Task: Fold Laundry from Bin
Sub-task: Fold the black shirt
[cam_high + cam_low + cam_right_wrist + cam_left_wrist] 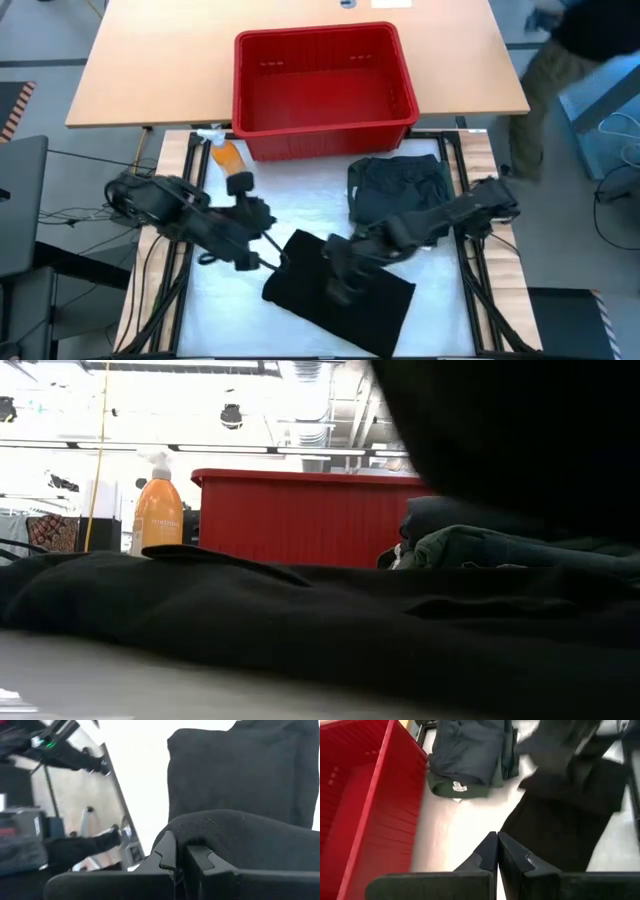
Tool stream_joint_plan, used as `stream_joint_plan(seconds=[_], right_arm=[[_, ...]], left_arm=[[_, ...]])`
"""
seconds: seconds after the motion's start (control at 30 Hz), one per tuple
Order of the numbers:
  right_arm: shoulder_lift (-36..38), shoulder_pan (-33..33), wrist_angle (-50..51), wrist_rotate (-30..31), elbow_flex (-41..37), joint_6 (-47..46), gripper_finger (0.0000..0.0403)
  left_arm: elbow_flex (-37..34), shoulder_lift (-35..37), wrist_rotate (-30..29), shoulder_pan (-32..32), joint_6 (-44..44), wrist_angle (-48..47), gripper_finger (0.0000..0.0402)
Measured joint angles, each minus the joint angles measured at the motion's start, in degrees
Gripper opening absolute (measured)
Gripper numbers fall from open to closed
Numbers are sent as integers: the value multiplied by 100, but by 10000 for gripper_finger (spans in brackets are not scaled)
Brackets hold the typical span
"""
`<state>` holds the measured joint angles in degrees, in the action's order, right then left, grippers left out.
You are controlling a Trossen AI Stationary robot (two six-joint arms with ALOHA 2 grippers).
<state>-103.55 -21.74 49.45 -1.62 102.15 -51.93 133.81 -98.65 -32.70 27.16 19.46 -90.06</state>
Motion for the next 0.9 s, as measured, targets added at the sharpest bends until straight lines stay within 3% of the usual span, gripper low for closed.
stream_joint_plan(seconds=[0.23, 0.53, 0.77, 0.9], right_arm=[[-705, 606, -591, -289, 0, 101, 33], [-1115, 963, -1156, -328, -2, -245, 44], [-1115, 1101, -1234, -327, -2, -567, 108], [-1115, 1228, -1239, -705, -2, -629, 165]], left_arm=[[-8, 557, -267, 169, 207, 3, 0], [-19, 550, -230, 179, 111, 4, 0], [-250, 528, -217, 181, -8, 15, 0], [-291, 522, -215, 176, -19, 9, 0]])
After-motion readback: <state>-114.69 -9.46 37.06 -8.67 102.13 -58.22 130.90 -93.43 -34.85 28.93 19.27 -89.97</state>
